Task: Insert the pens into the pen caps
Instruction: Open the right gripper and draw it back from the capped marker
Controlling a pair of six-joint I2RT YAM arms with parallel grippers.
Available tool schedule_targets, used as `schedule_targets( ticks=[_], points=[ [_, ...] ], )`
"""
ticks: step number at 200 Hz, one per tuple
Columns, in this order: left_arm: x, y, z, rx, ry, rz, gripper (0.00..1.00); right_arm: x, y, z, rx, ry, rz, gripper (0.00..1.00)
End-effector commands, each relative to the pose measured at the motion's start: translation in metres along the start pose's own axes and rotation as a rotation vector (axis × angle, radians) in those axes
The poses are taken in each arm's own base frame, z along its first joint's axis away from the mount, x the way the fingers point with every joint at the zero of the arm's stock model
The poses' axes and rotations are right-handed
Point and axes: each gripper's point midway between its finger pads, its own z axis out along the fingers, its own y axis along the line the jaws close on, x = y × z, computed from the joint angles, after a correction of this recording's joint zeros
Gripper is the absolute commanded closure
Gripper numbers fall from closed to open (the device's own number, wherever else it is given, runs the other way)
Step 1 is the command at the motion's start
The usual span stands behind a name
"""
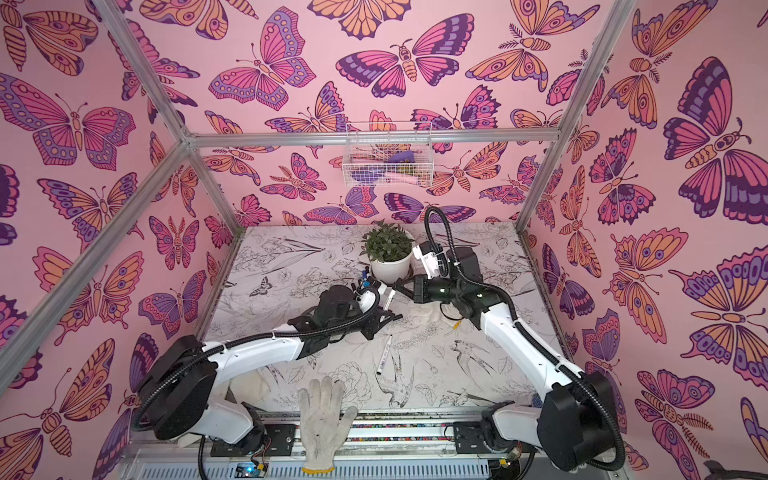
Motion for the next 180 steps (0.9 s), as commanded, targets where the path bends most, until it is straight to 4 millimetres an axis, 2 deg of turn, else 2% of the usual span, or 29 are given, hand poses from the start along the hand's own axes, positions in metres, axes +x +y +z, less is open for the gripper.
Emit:
schedule_targets(
  ticks=[1, 31, 57, 67, 102, 160, 180],
  points=[
    [-0.035, 0.055, -0.020, -0.268, -0.204, -0.040, 1.00, 0.053, 0.065, -0.014, -0.250, 0.231, 0.026, 1.00],
    [-0.049, 0.042, -0.027, -0.228, -0.301, 0.044, 1.00, 0.055, 0.065, -0.017, -0.237, 0.230, -0.001, 1.00],
    [-0.048, 0.032, -0.022, -0.220, -0.317, 0.133, 1.00, 0.054, 0.068, -0.020, -0.213, 0.241, -0.045, 1.00],
    [-0.053, 0.029, -0.022, -0.215, -0.349, 0.153, 1.00, 0.054, 0.071, -0.021, -0.209, 0.252, -0.063, 1.00],
    [-0.053, 0.014, -0.021, -0.180, -0.419, 0.246, 1.00, 0.054, 0.072, -0.025, -0.165, 0.268, -0.105, 1.00],
    [-0.047, -0.004, -0.011, -0.148, -0.419, 0.293, 1.00, 0.045, 0.071, -0.022, -0.150, 0.254, -0.110, 1.00],
    [-0.044, -0.004, -0.011, -0.150, -0.420, 0.289, 1.00, 0.044, 0.069, -0.021, -0.142, 0.245, -0.105, 0.95]
  ],
)
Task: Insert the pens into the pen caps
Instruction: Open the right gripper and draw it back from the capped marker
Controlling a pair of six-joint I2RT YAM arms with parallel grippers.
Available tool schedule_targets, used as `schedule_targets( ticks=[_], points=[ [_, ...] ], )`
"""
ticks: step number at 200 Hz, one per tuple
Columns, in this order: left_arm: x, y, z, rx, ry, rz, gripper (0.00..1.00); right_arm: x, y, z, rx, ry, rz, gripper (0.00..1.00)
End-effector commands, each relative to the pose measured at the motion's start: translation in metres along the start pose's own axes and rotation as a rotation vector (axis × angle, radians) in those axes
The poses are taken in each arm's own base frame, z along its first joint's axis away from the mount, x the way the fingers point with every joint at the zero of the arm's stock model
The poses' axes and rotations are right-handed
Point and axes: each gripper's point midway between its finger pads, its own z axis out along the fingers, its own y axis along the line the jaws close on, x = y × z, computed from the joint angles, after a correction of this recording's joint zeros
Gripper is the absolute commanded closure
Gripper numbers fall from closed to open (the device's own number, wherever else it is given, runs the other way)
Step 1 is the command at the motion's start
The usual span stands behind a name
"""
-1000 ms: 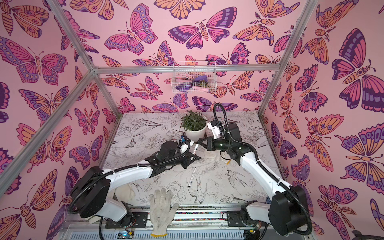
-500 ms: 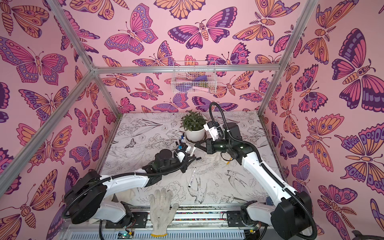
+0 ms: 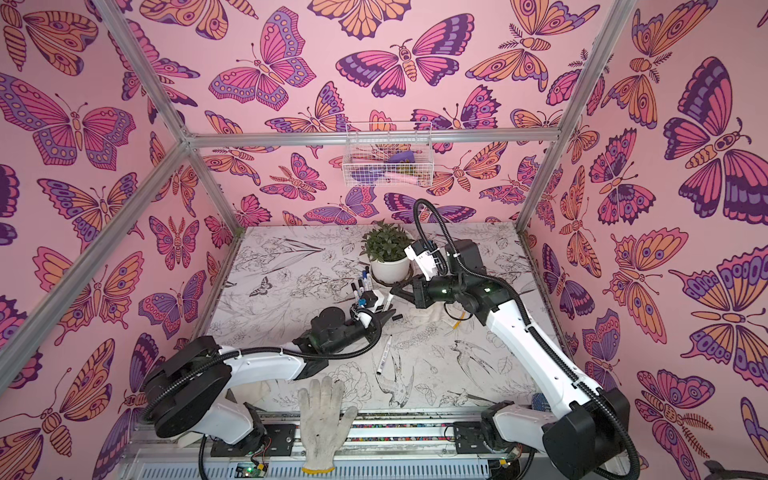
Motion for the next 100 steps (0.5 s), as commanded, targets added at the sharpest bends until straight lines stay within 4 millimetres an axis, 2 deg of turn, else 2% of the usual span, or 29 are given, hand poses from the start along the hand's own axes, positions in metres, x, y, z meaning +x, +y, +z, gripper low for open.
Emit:
schedule_targets(
  ticks=[1, 52, 100],
  points=[
    [-0.018, 0.014, 0.000, -0.078, -0.086, -0.006, 1.00, 0.036, 0.036, 0.004, -0.155, 0.143, 0.055, 0.95],
    [-0.009, 0.014, -0.002, -0.087, -0.073, -0.018, 1.00, 0.023, 0.041, -0.001, -0.147, 0.107, 0.038, 0.88],
    [-0.006, 0.010, -0.001, -0.079, -0.066, -0.027, 1.00, 0.015, 0.042, -0.001, -0.143, 0.082, 0.040, 0.77]
  ],
)
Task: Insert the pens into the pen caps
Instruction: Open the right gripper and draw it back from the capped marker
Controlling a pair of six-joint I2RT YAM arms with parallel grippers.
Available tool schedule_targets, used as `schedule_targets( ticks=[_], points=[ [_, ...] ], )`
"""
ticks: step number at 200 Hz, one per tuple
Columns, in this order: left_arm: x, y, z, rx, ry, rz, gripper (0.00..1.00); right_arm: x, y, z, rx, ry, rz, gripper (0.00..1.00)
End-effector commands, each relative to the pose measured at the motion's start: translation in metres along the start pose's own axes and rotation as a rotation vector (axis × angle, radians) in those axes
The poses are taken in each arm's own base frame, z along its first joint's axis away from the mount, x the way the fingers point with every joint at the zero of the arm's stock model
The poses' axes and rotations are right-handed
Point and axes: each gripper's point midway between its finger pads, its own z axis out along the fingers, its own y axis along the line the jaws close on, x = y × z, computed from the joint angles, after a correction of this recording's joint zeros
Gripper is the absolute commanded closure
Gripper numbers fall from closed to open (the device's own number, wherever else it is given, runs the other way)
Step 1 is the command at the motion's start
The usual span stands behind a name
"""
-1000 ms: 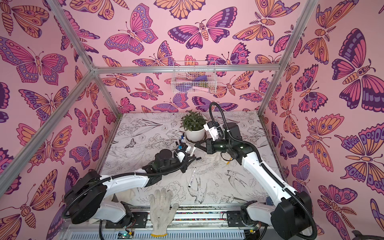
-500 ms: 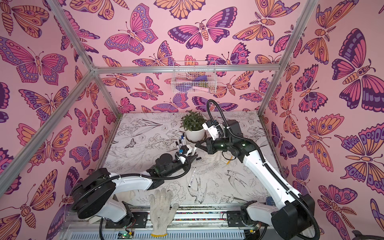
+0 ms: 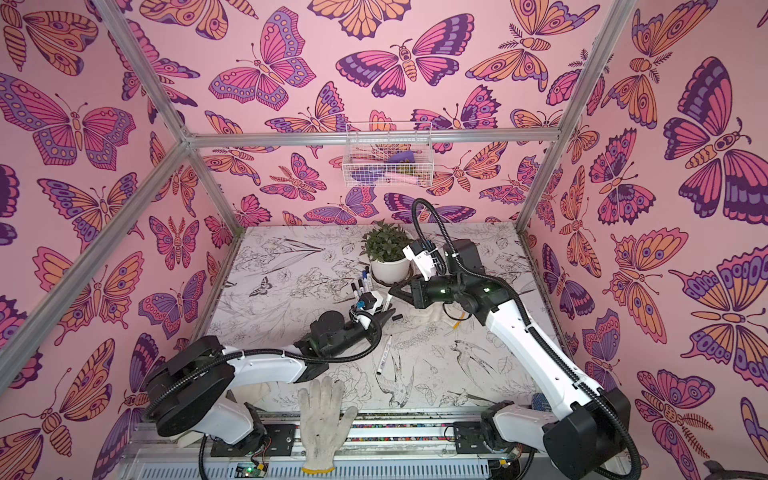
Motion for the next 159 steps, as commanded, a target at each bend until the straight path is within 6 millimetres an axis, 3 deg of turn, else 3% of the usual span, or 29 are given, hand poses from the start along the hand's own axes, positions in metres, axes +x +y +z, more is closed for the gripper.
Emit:
schedule_targets(
  ticks=[1, 44, 114, 159],
  points=[
    [-0.003, 0.007, 0.001, -0.038, -0.026, -0.020, 1.00, 0.014, 0.031, -0.002, -0.116, 0.066, 0.021, 0.77],
    [0.002, 0.000, 0.001, -0.025, -0.015, -0.020, 1.00, 0.004, 0.031, -0.002, -0.101, 0.030, 0.015, 0.68],
    [0.005, 0.005, -0.003, -0.055, -0.029, -0.040, 1.00, -0.011, 0.018, -0.025, -0.010, -0.045, -0.007, 0.71],
    [0.004, 0.002, -0.001, -0.038, -0.032, -0.039, 1.00, -0.026, 0.004, -0.023, 0.037, -0.103, 0.044, 0.58]
  ],
)
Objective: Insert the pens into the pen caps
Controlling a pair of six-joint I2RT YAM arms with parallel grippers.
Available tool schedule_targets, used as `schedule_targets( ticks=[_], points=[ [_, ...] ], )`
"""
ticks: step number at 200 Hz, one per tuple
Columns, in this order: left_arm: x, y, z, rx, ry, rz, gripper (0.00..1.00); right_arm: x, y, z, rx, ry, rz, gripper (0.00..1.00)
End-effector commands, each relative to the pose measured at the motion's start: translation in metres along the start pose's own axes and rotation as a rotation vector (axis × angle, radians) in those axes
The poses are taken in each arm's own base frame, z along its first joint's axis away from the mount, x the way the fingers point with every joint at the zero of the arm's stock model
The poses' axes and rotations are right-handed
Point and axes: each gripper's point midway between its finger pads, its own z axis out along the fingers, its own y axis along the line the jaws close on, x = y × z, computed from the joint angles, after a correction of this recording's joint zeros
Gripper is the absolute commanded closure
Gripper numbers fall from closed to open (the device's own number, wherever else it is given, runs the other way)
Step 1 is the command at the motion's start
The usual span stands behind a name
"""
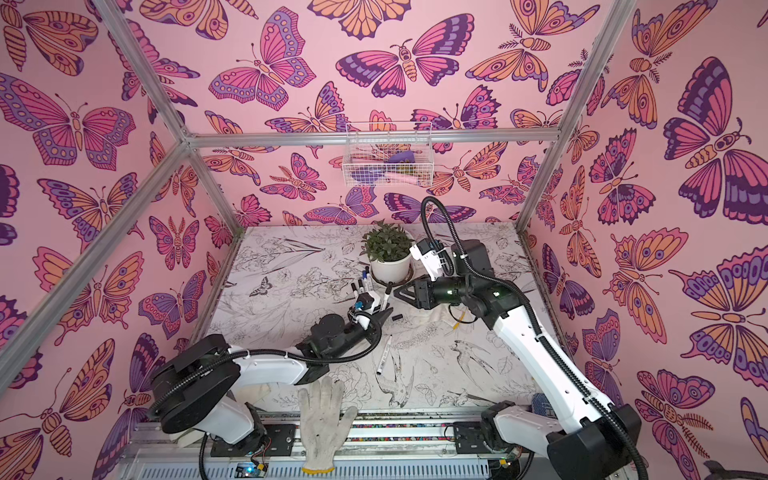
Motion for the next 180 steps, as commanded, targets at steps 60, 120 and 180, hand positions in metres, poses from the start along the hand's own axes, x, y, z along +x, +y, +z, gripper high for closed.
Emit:
schedule_targets(
  ticks=[60, 120, 180],
  points=[
    [-0.009, -0.004, -0.001, 0.016, -0.040, -0.012, 1.00, -0.028, -0.013, 0.019, 0.037, -0.030, 0.011, 0.57],
    [-0.009, -0.005, -0.001, 0.022, -0.040, -0.013, 1.00, -0.027, -0.009, 0.037, 0.020, 0.007, -0.008, 0.59],
    [-0.011, -0.005, -0.001, 0.023, -0.047, -0.013, 1.00, -0.019, -0.019, 0.046, 0.024, 0.026, 0.022, 0.89]
  ],
)
